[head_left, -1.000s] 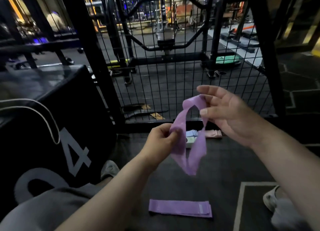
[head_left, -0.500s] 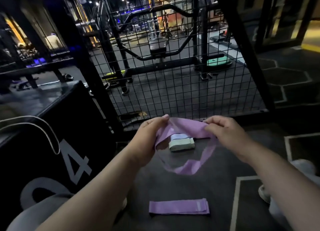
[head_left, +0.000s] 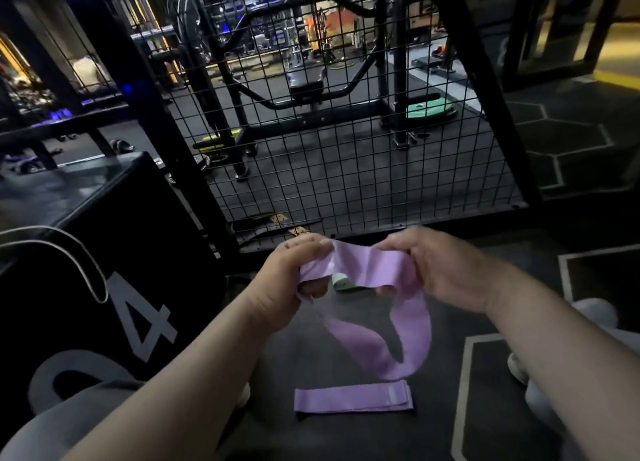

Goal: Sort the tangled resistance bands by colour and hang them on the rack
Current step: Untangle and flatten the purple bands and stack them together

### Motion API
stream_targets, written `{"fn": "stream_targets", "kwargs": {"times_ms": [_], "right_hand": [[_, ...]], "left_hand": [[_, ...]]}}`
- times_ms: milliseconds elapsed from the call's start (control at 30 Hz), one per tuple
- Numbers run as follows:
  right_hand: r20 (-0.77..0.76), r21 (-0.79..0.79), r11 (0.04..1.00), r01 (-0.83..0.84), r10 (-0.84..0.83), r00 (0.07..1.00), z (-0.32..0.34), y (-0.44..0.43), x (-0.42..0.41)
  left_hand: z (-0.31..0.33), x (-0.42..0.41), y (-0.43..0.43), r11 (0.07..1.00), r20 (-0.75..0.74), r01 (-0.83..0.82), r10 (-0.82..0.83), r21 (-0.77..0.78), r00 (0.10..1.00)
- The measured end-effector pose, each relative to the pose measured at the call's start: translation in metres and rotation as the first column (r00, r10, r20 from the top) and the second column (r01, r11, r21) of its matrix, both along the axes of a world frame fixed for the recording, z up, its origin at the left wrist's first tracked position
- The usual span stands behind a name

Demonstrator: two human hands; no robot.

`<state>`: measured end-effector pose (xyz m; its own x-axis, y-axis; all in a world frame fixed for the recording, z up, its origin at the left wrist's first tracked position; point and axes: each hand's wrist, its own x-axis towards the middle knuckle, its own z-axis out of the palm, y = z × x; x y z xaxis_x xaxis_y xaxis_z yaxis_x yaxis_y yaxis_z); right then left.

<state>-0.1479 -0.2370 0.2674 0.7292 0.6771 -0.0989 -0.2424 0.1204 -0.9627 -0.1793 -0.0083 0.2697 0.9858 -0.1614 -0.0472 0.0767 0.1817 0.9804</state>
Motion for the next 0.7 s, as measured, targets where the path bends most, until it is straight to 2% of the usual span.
{"fn": "stream_targets", "kwargs": {"times_ms": [100,200,300,367,433,567,700], "right_hand": [[0.109,-0.106,0.994,-0.004,0.015,0.994,-0.007,0.004,-0.002],[0.104,-0.057,0.998,-0.018,0.024,0.994,-0.011,0.006,-0.002],[0.142,-0.013,1.0,0.021,-0.018,0.99,-0.01,0.01,-0.003],[0.191,-0.028,0.997,0.07,-0.064,0.98,-0.011,0.014,-0.005],[0.25,-0.067,0.991,0.113,-0.093,0.964,-0.013,0.018,-0.005],[0.318,-0.115,0.981,0.159,-0.115,0.941,-0.017,0.02,-0.002],[0.333,-0.111,0.981,0.158,-0.113,0.936,-0.017,0.019,0.0]], "left_hand": [[-0.003,-0.001,0.002,1.0,-0.005,0.017,-0.017,0.01,1.0],[-0.01,0.001,0.006,0.994,0.006,0.01,-0.01,0.109,1.0],[-0.019,0.001,0.005,0.952,0.0,-0.048,0.051,0.302,0.999],[-0.024,0.0,0.0,0.893,0.079,-0.132,0.108,0.43,0.991],[-0.024,-0.002,-0.004,0.891,0.166,-0.186,0.127,0.415,0.978],[-0.019,-0.01,-0.011,0.941,0.239,-0.119,0.041,0.318,0.97],[-0.028,-0.001,-0.011,0.926,0.31,-0.238,0.143,0.293,0.94]]}}
